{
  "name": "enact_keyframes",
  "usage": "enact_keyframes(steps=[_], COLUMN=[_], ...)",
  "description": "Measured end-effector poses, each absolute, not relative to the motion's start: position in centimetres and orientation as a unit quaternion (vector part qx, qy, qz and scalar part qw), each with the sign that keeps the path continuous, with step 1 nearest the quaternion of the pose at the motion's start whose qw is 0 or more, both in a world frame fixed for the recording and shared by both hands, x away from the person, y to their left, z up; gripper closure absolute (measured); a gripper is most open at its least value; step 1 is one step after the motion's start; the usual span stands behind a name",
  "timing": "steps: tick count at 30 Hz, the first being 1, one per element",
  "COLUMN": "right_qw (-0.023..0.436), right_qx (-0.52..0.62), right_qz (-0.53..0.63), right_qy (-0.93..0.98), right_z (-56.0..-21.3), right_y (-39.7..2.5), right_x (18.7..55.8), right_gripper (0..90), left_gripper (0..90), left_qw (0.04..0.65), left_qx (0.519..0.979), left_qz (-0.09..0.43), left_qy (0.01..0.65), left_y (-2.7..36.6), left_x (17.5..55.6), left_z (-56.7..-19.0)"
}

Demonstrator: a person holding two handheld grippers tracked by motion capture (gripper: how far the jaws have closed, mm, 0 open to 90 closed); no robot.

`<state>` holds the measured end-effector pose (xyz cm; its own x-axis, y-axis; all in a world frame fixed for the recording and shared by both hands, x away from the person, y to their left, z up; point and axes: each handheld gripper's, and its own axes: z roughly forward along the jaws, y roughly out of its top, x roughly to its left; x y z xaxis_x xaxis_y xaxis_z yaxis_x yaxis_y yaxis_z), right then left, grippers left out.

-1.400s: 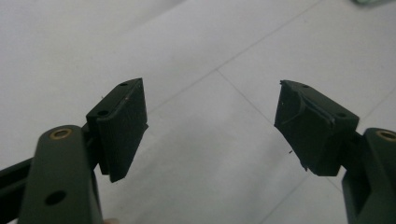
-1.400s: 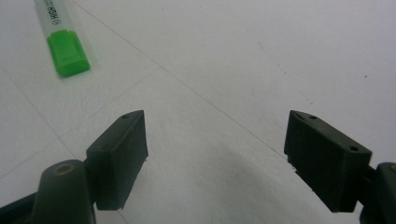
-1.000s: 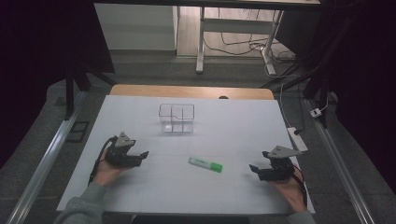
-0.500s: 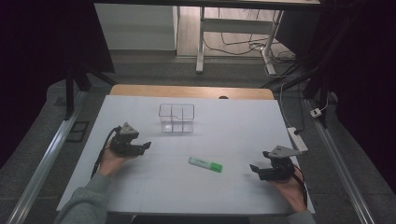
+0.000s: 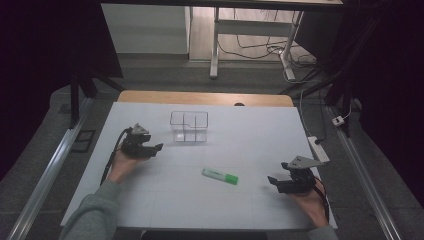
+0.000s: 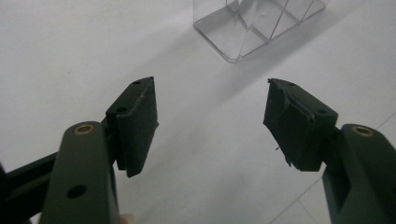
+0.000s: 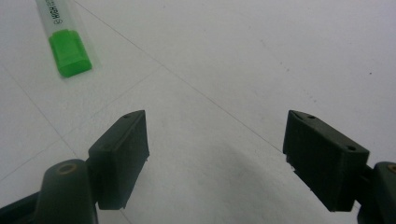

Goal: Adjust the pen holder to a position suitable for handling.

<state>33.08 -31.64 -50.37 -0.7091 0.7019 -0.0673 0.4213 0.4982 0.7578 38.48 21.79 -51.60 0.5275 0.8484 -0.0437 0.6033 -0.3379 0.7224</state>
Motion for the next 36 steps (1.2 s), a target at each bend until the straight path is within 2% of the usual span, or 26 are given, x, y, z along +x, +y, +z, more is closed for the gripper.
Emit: enact_keyframes(steps=[8,15,19,20,22,23,24,26,27,29,36], right_qw=[0.192,0.191,0.196,0.196,0.197,0.197,0.197,0.197,0.197,0.196,0.197], right_qx=[0.331,0.33,0.326,0.326,0.324,0.324,0.324,0.322,0.323,0.323,0.324], right_qz=[0.371,0.369,0.366,0.366,0.361,0.361,0.359,0.36,0.36,0.361,0.359], right_qy=[0.846,0.848,0.85,0.85,0.852,0.852,0.853,0.853,0.853,0.852,0.853], right_z=[-50.3,-50.4,-50.4,-50.4,-50.4,-50.4,-50.4,-50.4,-50.4,-50.4,-50.4], right_y=[-31.5,-31.5,-31.3,-31.3,-31.2,-31.2,-31.2,-31.2,-31.2,-31.3,-31.3], right_x=[33.0,33.0,32.9,32.9,32.9,32.9,32.9,32.9,32.9,32.9,32.9], right_gripper=[21.7,21.7,21.9,21.9,22.0,22.0,22.0,21.9,22.0,22.0,22.1], left_gripper=[38.2,48.2,59.0,59.0,67.3,67.3,74.2,77.5,84.2,87.4,88.8], left_qw=[0.349,0.352,0.353,0.353,0.355,0.355,0.357,0.36,0.36,0.36,0.369], left_qx=[0.807,0.805,0.808,0.809,0.81,0.811,0.811,0.811,0.812,0.812,0.804], left_qz=[0.168,0.17,0.169,0.169,0.168,0.167,0.166,0.166,0.163,0.163,0.161], left_qy=[0.445,0.446,0.44,0.439,0.436,0.434,0.432,0.43,0.429,0.43,0.437], left_y=[21.1,21.1,20.9,20.8,20.7,20.6,20.5,20.4,20.4,20.4,20.2], left_x=[39.6,40.6,41.2,41.4,41.8,41.9,42.0,42.3,42.5,42.9,44.0], left_z=[-51.5,-51.6,-51.7,-51.7,-51.7,-51.6,-51.6,-51.5,-51.6,-51.6,-51.6])
